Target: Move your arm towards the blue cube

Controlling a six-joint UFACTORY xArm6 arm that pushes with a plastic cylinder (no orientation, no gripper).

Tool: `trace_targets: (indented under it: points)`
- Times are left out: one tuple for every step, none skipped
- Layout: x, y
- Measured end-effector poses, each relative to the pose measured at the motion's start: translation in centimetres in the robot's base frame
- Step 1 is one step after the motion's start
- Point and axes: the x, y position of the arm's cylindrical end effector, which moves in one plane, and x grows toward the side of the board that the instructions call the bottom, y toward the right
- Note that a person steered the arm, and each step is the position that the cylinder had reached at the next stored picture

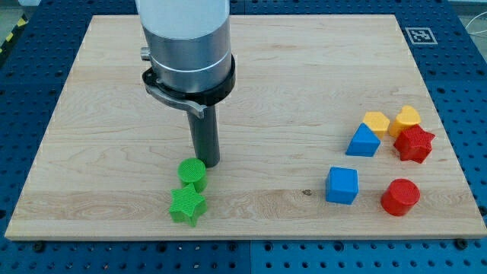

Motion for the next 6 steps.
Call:
trace_targets:
  points:
    - [-1.9,0.7]
    - [-3.0,6.2]
    - [0.9,9.3]
    - [6.8,10.9]
    - [8.3,16.8]
    - [6.5,18.1]
